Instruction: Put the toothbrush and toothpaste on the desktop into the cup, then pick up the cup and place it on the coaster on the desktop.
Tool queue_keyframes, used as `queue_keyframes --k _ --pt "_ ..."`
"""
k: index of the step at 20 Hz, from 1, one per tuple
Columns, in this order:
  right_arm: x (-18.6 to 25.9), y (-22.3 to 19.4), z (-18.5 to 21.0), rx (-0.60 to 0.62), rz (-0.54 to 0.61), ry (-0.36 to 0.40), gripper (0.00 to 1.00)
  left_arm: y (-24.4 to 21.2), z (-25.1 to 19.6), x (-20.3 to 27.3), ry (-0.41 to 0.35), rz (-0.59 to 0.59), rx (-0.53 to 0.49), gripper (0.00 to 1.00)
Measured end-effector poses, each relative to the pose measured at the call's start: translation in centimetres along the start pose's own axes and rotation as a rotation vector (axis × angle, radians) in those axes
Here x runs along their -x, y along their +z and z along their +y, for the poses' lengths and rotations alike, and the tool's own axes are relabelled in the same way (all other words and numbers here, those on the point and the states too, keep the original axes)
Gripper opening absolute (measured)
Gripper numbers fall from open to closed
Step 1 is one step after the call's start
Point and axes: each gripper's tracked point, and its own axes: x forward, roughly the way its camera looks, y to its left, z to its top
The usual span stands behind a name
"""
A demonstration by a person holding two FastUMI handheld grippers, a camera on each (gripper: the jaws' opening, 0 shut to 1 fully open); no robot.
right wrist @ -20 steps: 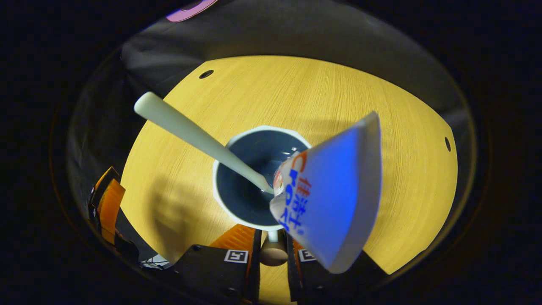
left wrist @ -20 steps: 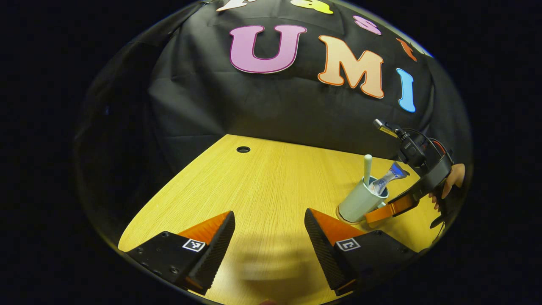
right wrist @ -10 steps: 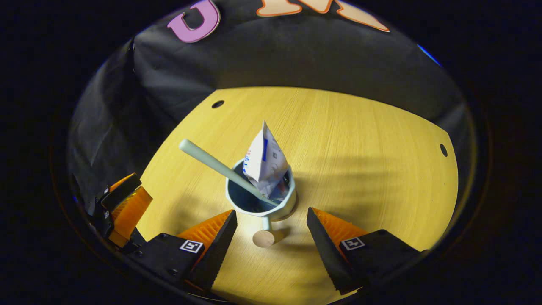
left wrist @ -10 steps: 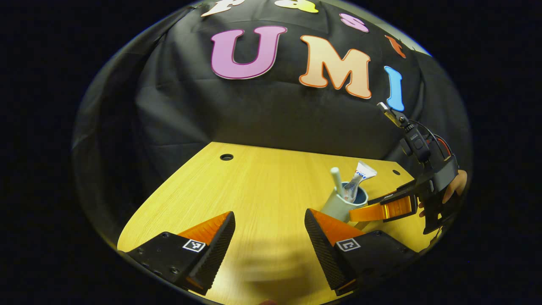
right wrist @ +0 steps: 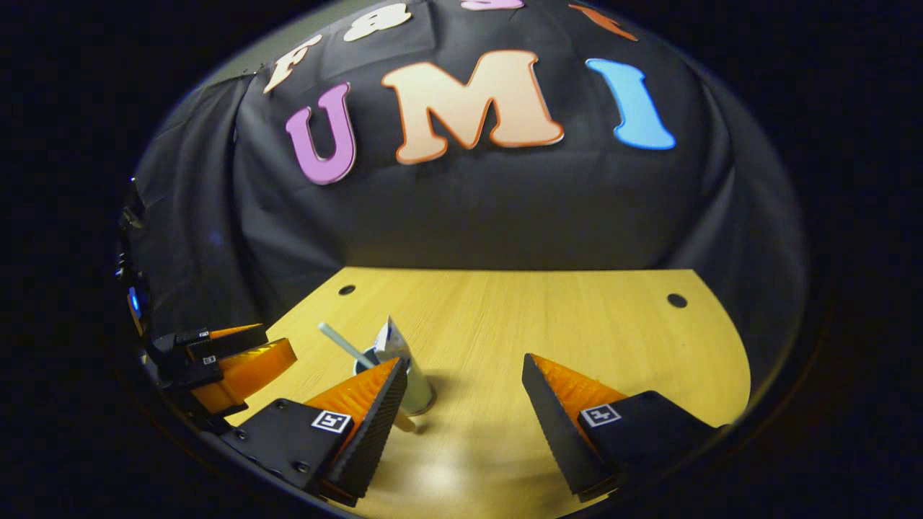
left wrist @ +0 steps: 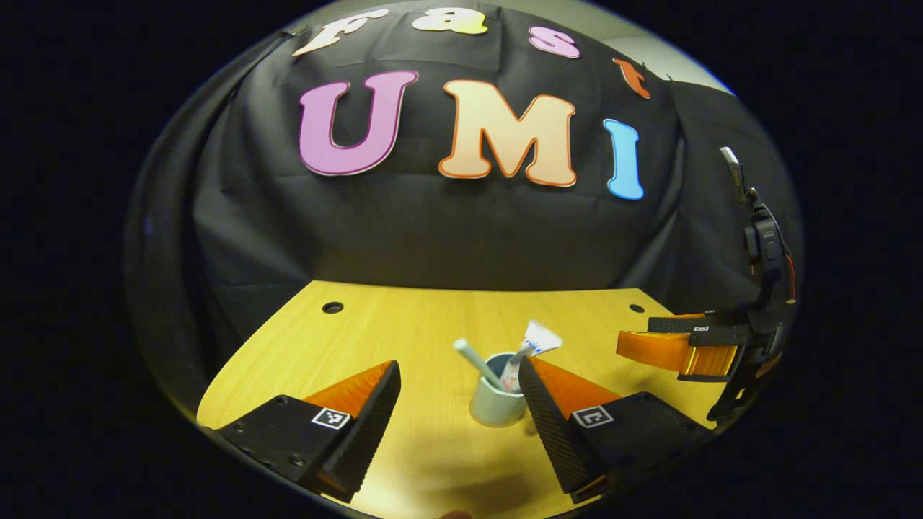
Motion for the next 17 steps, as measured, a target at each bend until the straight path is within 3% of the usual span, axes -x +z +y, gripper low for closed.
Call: queue_keyframes --k 6,13,14,17 --pt "5.6 4.6 -3.5 -0.001 -0.254 -0.102 0.99 4.3 -4.2 2.0 0.001 -0.12 0.04 0.95" --pt "8.5 7.1 -3.6 -0.022 -0.333 -0.081 0.99 7.4 -5.0 4.2 0.018 -0.209 0.038 0.94" --pt "8.8 7.4 -3.7 -0.017 -0.348 -0.084 0.95 7.7 -4.9 4.6 0.023 -0.215 0.037 0.94" --pt "9.4 8.8 -3.4 -0.002 -0.398 -0.071 0.99 8.7 -4.3 5.3 0.033 -0.245 0.045 0.94"
